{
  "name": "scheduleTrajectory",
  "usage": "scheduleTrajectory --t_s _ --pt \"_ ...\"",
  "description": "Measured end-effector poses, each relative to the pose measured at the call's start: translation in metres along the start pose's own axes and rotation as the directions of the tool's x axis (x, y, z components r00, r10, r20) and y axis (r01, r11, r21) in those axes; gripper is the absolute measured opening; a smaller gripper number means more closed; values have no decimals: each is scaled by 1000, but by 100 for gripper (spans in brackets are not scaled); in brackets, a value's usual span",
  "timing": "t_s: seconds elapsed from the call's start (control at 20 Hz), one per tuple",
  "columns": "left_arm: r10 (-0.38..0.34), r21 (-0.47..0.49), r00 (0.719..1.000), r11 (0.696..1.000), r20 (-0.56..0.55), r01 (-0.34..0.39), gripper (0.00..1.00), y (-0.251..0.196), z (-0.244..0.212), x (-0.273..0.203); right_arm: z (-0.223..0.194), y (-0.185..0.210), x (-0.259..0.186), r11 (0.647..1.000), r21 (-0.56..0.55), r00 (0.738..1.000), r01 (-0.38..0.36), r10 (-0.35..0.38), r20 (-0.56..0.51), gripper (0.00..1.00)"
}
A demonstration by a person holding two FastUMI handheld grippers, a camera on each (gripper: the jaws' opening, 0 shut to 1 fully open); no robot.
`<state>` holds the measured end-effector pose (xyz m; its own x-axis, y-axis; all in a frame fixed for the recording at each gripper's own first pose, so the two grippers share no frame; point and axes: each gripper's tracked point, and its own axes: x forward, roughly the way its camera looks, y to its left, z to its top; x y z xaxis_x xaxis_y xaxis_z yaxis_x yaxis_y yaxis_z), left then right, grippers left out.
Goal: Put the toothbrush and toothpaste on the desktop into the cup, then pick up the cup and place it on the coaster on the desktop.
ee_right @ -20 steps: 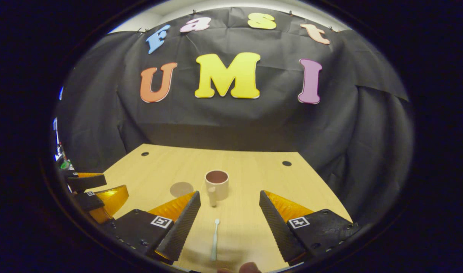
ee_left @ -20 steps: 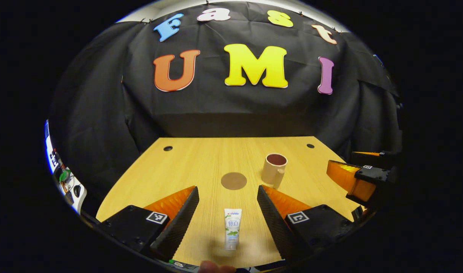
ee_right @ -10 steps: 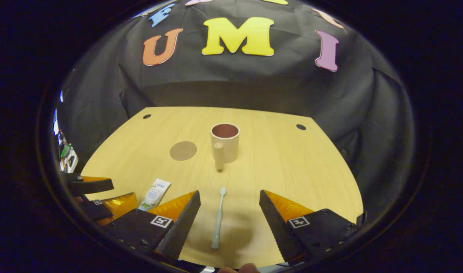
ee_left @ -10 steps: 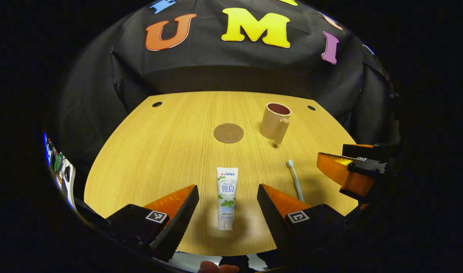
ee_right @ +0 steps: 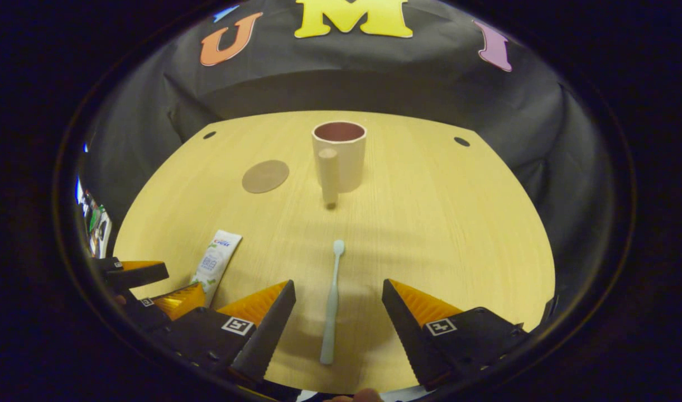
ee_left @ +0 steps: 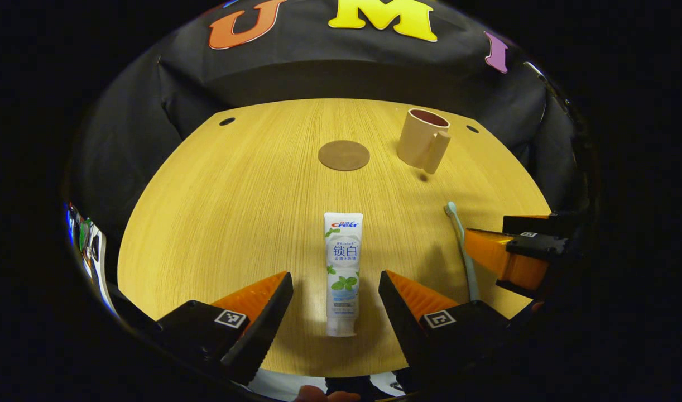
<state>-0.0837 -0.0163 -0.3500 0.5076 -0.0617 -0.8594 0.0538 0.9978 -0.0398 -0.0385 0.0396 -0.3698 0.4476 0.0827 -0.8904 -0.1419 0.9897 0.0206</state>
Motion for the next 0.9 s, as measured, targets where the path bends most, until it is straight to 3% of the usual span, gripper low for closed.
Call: scheduleTrajectory --t_s 0.25,0.45,0.6,0.65,0.7,0.9 --pt "-8 8 999 1000 -32 9 99 6 -7 5 -9 5 23 1000 17 998 3 -2 -68 95" --pt "-3 13 999 1000 -37 3 99 9 -7 9 -10 8 36 999 40 995 8 -4 -102 73" --pt "-11 13 999 1000 -45 11 99 8 -7 12 -13 12 42 999 47 992 1 5 -123 68" --pt "-12 16 999 1000 -47 13 99 7 -7 13 -13 14 42 998 55 992 -8 14 -126 55" --pt "-15 19 999 1000 -50 16 99 6 -8 14 -12 15 44 998 61 992 -10 17 -123 53" --pt "-25 24 998 999 -57 26 99 4 -8 16 -11 19 43 996 82 991 -25 36 -125 16"
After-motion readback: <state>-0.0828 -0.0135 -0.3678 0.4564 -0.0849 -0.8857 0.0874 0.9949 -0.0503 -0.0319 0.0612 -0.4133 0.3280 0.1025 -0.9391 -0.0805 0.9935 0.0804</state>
